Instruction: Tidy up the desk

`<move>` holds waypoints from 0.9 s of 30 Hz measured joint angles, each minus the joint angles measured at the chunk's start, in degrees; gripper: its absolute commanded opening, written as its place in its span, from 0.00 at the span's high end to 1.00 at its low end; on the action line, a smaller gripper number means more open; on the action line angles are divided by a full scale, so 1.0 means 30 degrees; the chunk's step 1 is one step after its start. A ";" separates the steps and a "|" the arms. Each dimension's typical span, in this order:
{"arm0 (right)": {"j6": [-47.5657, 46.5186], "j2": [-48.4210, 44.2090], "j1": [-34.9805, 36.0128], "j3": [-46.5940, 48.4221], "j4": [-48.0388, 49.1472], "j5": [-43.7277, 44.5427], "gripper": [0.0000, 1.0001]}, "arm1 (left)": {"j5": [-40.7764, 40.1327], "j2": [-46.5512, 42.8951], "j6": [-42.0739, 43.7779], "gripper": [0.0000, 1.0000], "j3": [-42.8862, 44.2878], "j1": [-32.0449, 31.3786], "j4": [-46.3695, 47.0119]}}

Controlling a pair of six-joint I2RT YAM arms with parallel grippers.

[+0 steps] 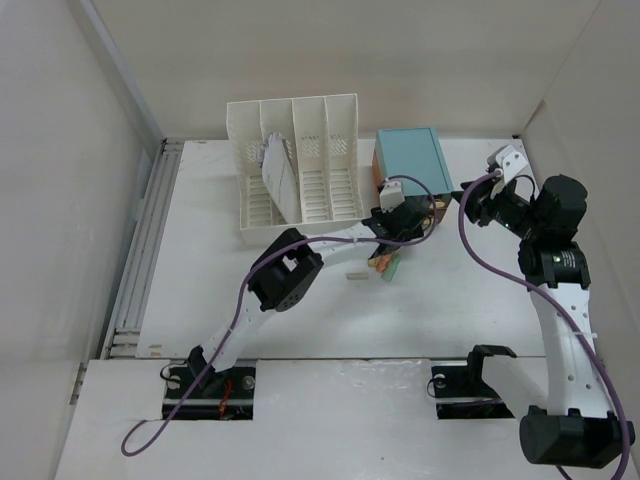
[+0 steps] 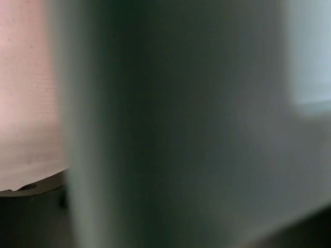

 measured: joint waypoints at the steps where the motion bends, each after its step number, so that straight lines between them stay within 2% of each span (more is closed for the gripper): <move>1: -0.0015 0.0000 -0.0051 0.0000 0.0000 -0.0015 0.65 | 0.0109 0.0000 -0.0095 0.39 -0.0066 0.0036 0.0000; 11: -0.0022 -0.0015 -0.0211 0.0000 0.0000 -0.0058 0.65 | 0.0488 0.0007 -0.0379 0.41 0.0102 0.0189 -0.0015; 25: -0.0022 -0.0160 -0.0321 0.0000 0.0000 -0.0160 0.65 | 0.0299 0.0109 -0.0102 0.59 0.0648 0.0211 -0.0226; 27: -0.0022 -0.0160 -0.0321 0.0000 0.0000 -0.0160 0.65 | 0.0211 0.0109 -0.0087 0.59 0.0641 0.0182 -0.0219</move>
